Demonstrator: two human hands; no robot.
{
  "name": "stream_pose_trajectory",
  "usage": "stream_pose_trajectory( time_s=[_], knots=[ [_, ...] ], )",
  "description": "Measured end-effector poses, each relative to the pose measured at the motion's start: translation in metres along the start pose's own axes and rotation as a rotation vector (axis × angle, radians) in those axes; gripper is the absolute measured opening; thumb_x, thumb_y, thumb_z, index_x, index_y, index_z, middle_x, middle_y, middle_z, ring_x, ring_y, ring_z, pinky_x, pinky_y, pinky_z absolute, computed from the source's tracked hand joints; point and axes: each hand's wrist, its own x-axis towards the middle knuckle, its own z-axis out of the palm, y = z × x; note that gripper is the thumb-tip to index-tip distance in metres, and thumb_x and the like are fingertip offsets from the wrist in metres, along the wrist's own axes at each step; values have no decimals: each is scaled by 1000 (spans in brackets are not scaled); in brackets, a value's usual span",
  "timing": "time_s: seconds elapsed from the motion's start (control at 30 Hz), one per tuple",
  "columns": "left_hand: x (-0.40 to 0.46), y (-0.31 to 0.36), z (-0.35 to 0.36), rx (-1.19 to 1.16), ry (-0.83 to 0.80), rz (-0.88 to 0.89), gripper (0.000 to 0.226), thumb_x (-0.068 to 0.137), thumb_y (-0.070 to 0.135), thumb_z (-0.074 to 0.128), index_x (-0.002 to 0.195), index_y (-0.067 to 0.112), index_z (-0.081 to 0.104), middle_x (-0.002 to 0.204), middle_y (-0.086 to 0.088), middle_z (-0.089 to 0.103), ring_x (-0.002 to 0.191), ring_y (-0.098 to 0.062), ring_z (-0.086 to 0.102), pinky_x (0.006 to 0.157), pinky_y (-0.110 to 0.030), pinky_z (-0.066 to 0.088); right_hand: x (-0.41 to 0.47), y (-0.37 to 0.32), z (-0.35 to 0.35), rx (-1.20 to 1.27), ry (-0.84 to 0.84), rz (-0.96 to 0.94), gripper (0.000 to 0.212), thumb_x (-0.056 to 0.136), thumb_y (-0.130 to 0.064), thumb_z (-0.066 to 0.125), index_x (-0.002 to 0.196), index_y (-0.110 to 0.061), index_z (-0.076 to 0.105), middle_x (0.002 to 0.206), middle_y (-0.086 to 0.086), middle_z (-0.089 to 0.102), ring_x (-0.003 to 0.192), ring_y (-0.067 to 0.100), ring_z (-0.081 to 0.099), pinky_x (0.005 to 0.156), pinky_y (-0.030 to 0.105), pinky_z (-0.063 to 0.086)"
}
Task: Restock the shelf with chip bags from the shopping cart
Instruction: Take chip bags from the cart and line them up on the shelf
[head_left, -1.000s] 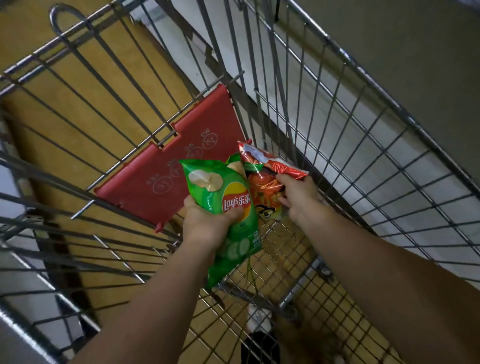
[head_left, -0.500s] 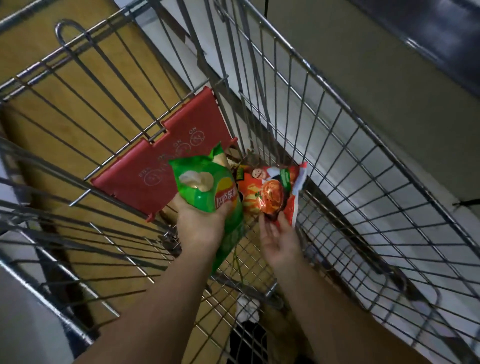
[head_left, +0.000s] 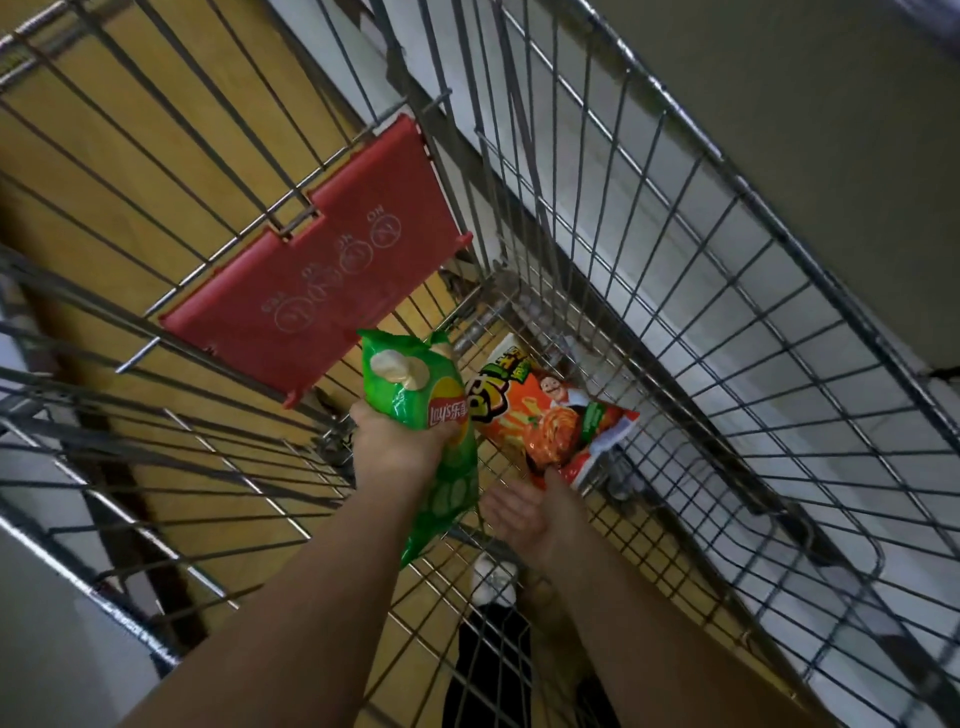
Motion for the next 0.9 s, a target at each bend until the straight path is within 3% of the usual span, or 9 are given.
stream_pose_trajectory(
  time_s=[0.1,0.2,0.27,0.37,0.43,0.57,0.73,0.83,0.9],
  knots=[
    [3,-1,-1,-2,6,-12,77,73,25,80,131,13,31,126,-15,52,112,-36,56,93,-48,50,-9,-13,7,-346,14,-78,34,99,-30,42,87,-3,58,79,12,66,88,23,61,67,26,51],
    [5,0,1,-2,-1,-34,78,72,26,80,131,14,31,127,-15,51,112,-36,55,92,-50,50,-8,-29,25,-599,75,-339,22,97,-18,44,103,-5,60,92,9,66,75,17,61,63,23,49],
    [6,0,3,-20,-9,-47,76,72,26,80,130,14,32,126,-14,52,113,-36,55,93,-51,50,1,-43,37,-777,124,-562,23,97,-18,44,107,-4,60,88,5,63,71,15,57,63,24,47],
    [8,0,6,-55,-19,-62,74,73,24,79,129,13,33,125,-13,53,115,-34,54,93,-47,49,12,-65,50,-1118,182,-827,29,98,-20,45,120,-8,58,102,0,61,82,15,57,65,23,41],
    [8,-1,8,-83,-33,-79,71,74,23,78,128,13,33,124,-12,53,115,-33,54,90,-44,49,24,-79,52,-1283,206,-889,33,96,-18,49,128,-12,52,119,3,61,100,19,60,72,22,40],
    [7,-2,11,-110,-54,-93,74,75,22,78,132,15,31,126,-11,53,117,-32,54,87,-41,48,56,-94,48,-1653,226,-783,54,87,-20,62,136,-13,41,125,11,57,107,29,59,90,39,50],
    [5,-2,13,-115,-73,-93,80,75,21,77,137,16,28,127,-9,52,118,-32,53,89,-39,47,69,-102,40,-1773,297,-640,88,69,-43,78,139,-11,36,133,15,51,120,35,50,99,44,43],
    [5,-3,13,-105,-83,-113,84,74,21,78,140,16,25,129,-11,51,118,-33,53,93,-46,49,66,-98,31,-1656,188,-486,70,67,-46,79,123,-12,53,116,12,63,100,29,62,91,41,48],
    [4,-4,14,-92,-81,-111,85,74,21,77,141,16,25,130,-12,50,119,-34,53,91,-46,49,62,-94,22,-1482,99,-365,61,71,-41,77,119,-11,54,110,10,64,91,25,62,77,32,49]
  ],
)
